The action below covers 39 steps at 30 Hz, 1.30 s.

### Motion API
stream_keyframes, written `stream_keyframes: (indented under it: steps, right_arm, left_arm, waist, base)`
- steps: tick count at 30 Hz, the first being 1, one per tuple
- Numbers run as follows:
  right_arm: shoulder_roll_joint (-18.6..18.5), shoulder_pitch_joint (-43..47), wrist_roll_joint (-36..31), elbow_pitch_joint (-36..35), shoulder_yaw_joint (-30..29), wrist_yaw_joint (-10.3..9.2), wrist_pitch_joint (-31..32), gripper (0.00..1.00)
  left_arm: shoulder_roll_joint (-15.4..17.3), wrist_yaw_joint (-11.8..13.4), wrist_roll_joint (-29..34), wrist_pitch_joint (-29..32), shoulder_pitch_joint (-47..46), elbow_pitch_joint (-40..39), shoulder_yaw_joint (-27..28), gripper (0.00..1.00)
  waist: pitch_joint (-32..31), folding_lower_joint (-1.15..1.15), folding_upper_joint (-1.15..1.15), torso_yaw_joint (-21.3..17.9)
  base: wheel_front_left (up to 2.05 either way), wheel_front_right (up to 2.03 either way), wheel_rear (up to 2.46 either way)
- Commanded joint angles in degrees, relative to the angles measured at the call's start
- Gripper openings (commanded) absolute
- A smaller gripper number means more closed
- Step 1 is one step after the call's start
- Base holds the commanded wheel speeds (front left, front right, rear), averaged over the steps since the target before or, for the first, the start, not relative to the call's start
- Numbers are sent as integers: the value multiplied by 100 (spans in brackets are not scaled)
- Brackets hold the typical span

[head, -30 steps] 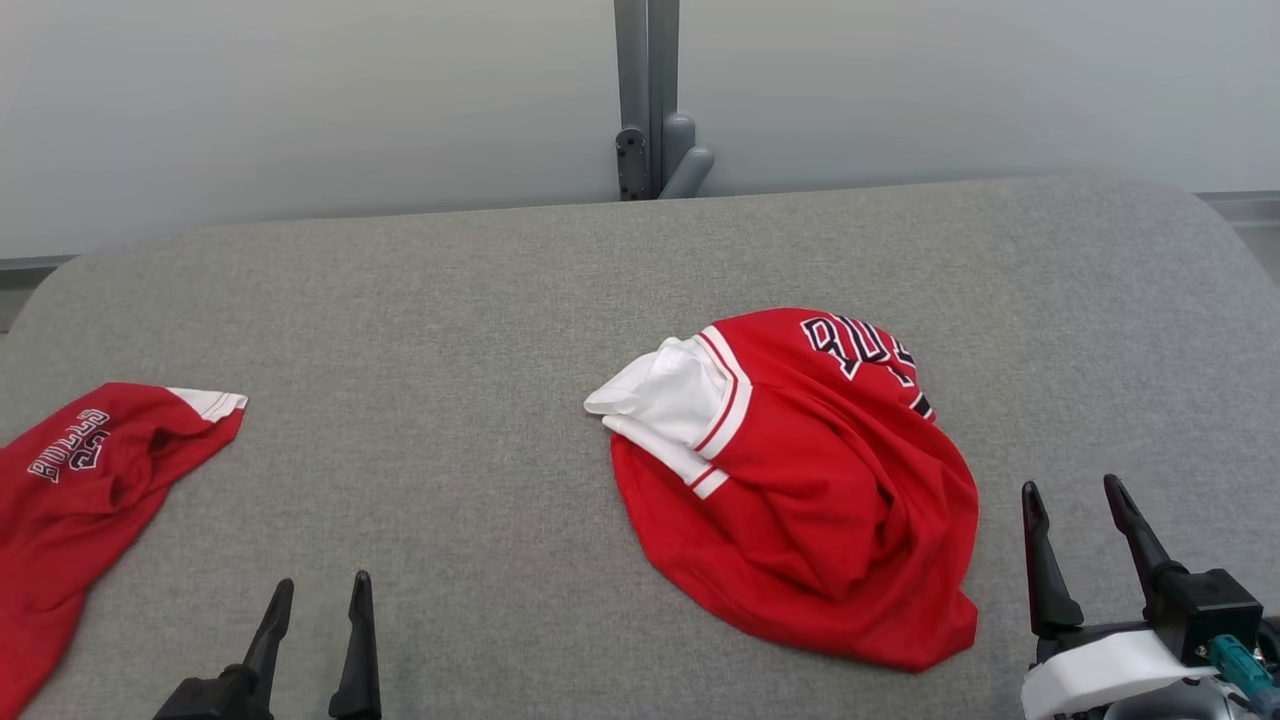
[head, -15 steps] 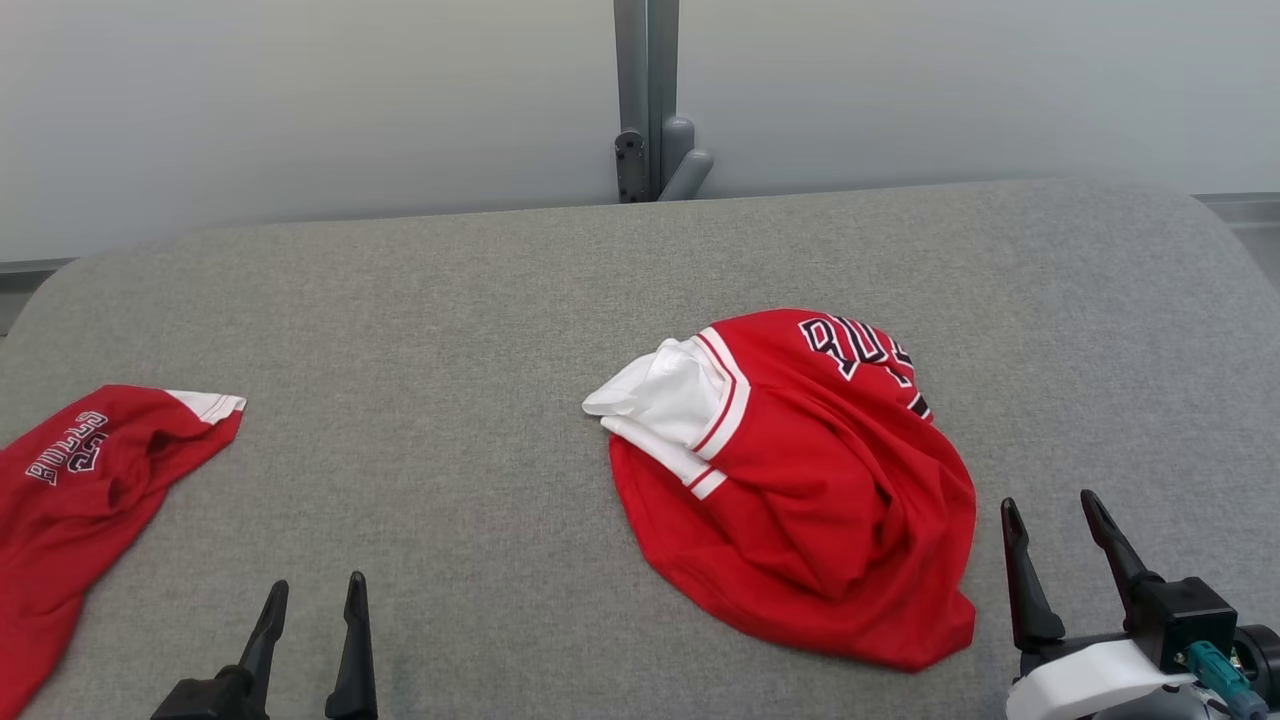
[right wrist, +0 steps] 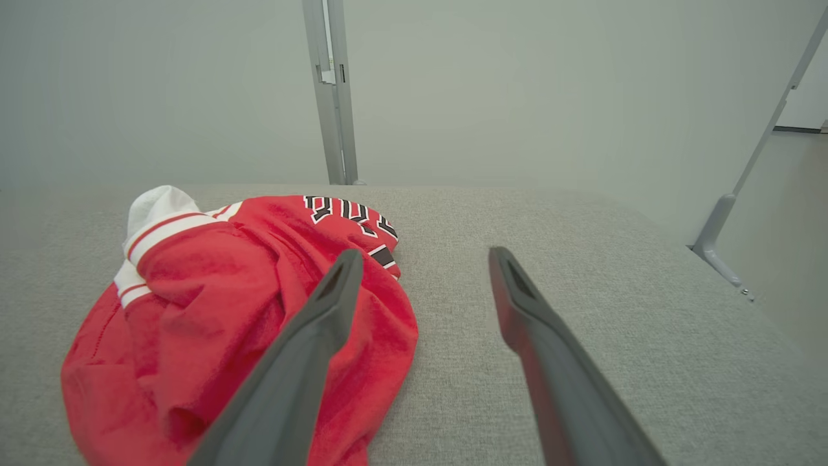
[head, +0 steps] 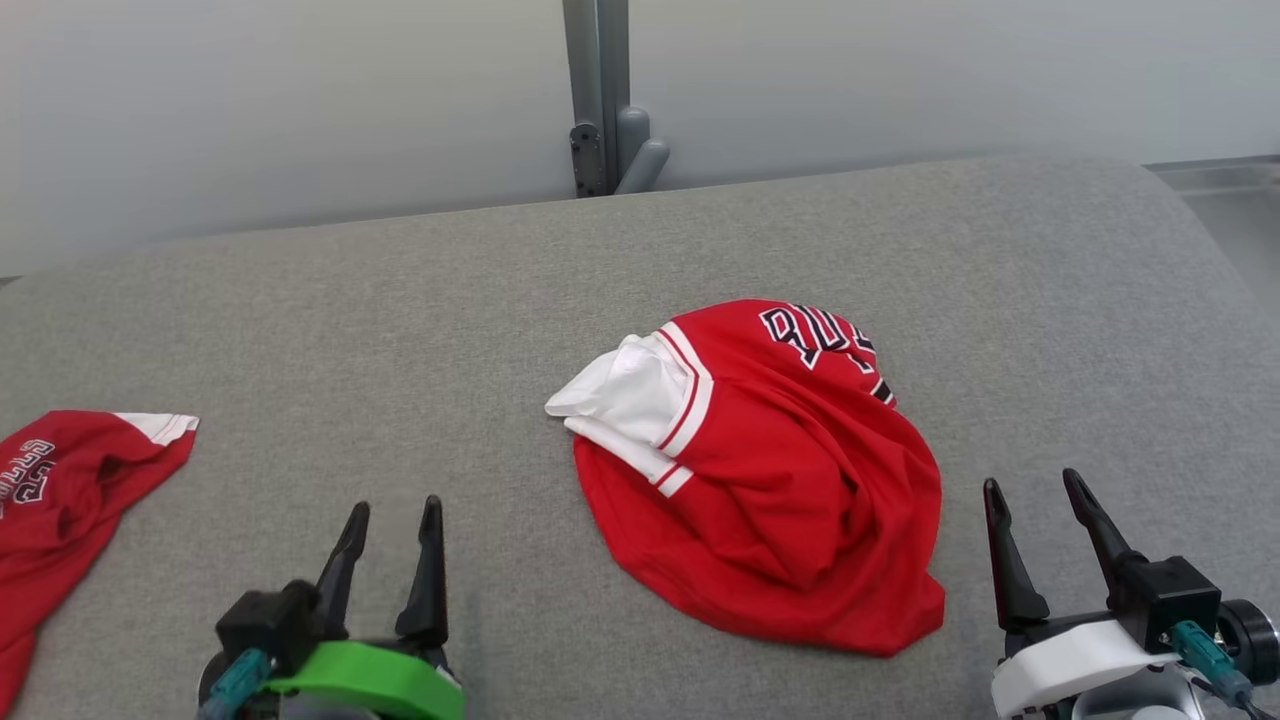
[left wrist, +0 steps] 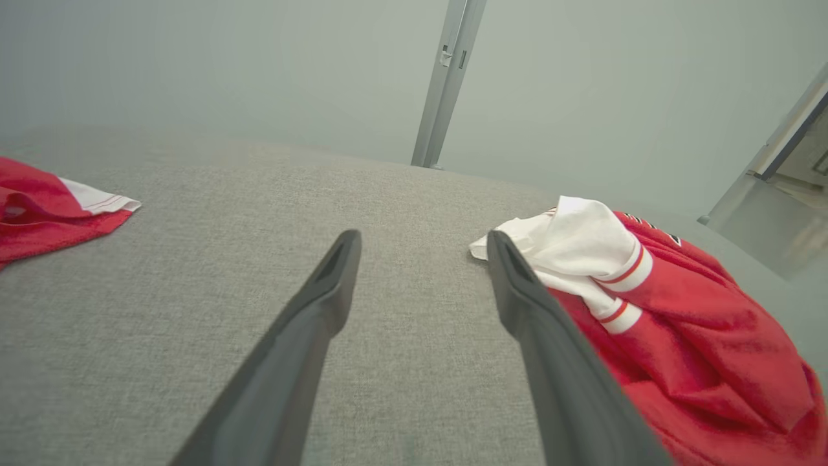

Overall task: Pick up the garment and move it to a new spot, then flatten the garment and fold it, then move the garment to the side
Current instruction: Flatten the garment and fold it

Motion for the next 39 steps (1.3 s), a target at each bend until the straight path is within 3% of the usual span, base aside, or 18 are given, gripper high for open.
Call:
stream_keyframes:
  steps: [1,9,16,29,30,31,32,39]
  right_arm:
    - [-27,-67,32,3,4,-2,-18,100]
    - [-16,-196,92,44,70,-2,-18,100]
    - [-1,-222,137,63,62,-2,-18,100]
    - [7,-255,213,126,113,-2,-18,100]
    - [8,-249,215,130,112,-2,-18,100]
    - [9,-244,217,132,108,-2,-18,100]
    - [9,-237,218,136,110,-2,-18,100]
    - [9,-183,297,111,51,-2,-18,100]
  left_arm:
    - [-8,-19,-123,73,-221,89,-112,100]
    - [-43,-18,-857,1041,-1203,364,-1053,100]
    - [-51,-18,-1173,1718,-1587,696,-1429,100]
    - [6,136,-986,1612,-2234,2102,-1510,100]
    - [5,125,-991,1573,-2268,2203,-1508,77]
    - [1,113,-1003,1545,-2303,2294,-1517,27]
    - [-3,82,-1034,1539,-2325,2375,-1556,0]
    - [210,-3,-1284,1334,-2474,2224,-1642,0]
  waist:
    - [66,0,24,-178]
    - [149,0,24,-741]
    - [231,0,24,-1135]
    - [252,0,24,-1609]
    - [253,0,24,-1617]
    - [254,0,24,-1622]
    - [253,0,24,-1626]
    - [292,0,24,-1491]
  base:
    - [0,0,0]
    - [0,0,0]
    - [0,0,0]
    - [0,0,0]
    - [0,0,0]
    - [0,0,0]
    - [0,0,0]
    - [0,0,0]
